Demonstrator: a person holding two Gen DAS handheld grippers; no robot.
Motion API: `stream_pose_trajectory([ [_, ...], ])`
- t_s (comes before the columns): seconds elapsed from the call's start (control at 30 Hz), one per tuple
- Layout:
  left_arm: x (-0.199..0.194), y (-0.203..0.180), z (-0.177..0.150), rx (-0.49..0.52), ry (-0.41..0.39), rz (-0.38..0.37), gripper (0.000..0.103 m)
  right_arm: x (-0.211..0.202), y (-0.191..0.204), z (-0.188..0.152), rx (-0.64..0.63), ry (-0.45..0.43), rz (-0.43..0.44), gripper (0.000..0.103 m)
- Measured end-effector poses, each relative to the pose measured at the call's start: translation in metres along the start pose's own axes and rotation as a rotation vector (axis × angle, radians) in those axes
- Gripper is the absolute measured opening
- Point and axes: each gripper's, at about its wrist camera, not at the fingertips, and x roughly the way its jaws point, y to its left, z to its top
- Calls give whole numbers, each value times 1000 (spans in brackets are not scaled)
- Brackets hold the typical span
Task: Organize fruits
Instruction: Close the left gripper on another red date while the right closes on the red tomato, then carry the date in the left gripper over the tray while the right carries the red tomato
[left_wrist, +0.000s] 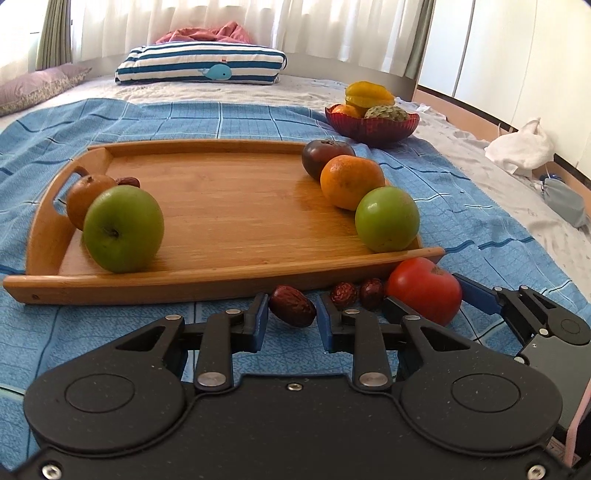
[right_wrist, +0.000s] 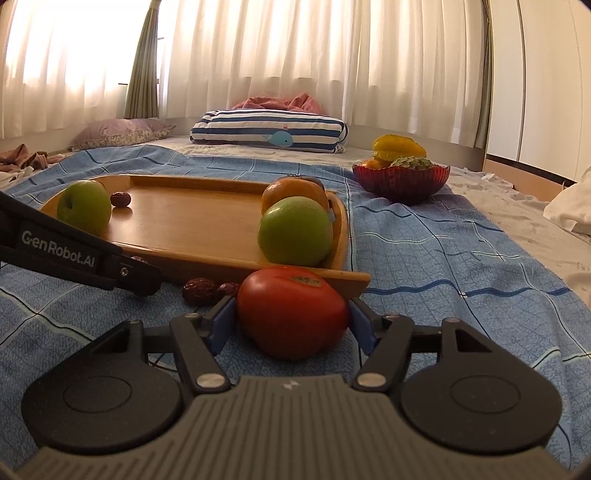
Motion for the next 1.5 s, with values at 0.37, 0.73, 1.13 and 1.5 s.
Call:
stream_pose_trajectory([
  [0.37, -13, 4, -1, 25, -20, 18, 27, 1, -7, 3, 32, 11, 18, 66],
  [0.73, -41, 16, 7, 55, -81, 31, 27, -13, -15, 13, 93, -25, 30, 65],
  [1.13, -66, 49, 56, 26, -160, 37, 27, -24, -2, 62, 61, -123, 93, 65],
  [1.5, -43, 99, 127, -26, -151, 59, 27, 25, 9, 138, 71, -119, 176, 65],
])
